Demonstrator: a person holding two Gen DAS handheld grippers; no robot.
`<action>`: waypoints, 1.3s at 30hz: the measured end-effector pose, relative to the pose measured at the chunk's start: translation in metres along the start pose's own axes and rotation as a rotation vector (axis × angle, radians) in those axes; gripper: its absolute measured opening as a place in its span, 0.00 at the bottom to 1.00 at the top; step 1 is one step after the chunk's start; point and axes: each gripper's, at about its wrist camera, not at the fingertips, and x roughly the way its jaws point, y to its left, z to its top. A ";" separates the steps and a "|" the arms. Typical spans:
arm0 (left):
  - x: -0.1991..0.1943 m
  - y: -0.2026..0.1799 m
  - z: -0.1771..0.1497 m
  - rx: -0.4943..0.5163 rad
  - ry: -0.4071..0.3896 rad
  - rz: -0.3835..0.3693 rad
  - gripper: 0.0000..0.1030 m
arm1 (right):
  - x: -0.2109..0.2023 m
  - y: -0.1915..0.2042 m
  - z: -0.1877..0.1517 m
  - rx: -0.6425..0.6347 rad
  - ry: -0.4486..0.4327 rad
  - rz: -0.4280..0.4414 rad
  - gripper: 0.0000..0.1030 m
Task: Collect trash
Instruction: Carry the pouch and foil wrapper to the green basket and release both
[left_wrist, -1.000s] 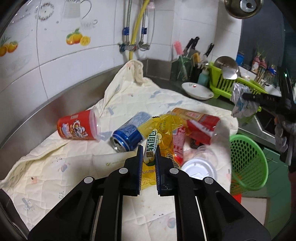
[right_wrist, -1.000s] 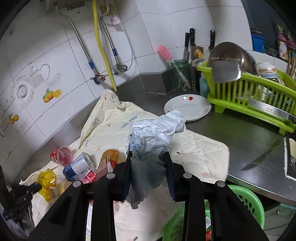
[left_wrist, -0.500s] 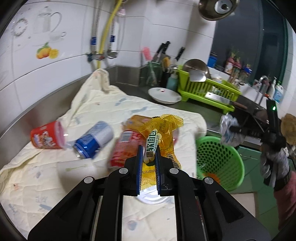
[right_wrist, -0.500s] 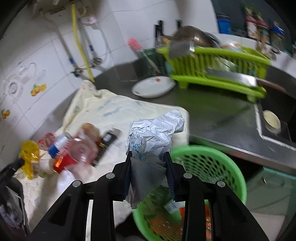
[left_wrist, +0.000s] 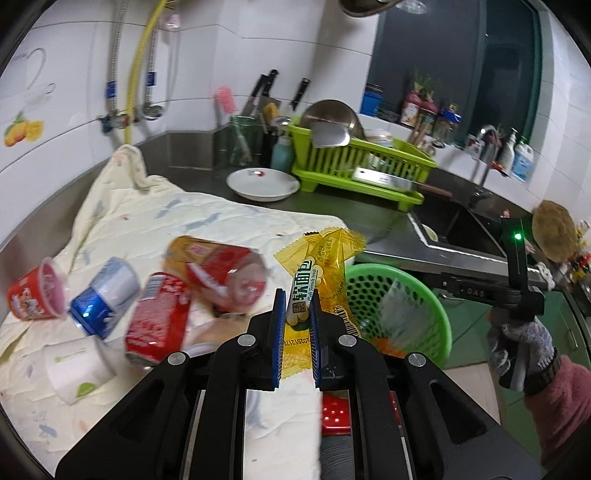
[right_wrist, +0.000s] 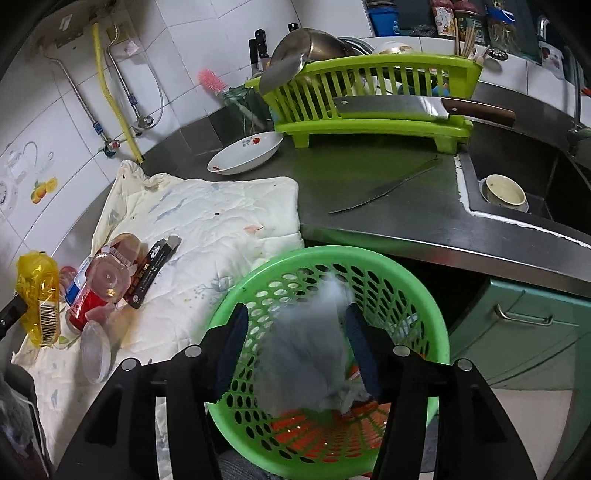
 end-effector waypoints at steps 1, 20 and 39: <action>0.004 -0.006 0.000 0.007 0.004 -0.010 0.11 | -0.002 -0.002 -0.001 0.002 -0.006 -0.007 0.51; 0.094 -0.093 -0.012 0.078 0.165 -0.163 0.11 | -0.070 -0.024 -0.020 -0.020 -0.109 -0.037 0.61; 0.149 -0.142 -0.021 0.112 0.277 -0.228 0.27 | -0.087 -0.049 -0.042 -0.031 -0.133 -0.149 0.80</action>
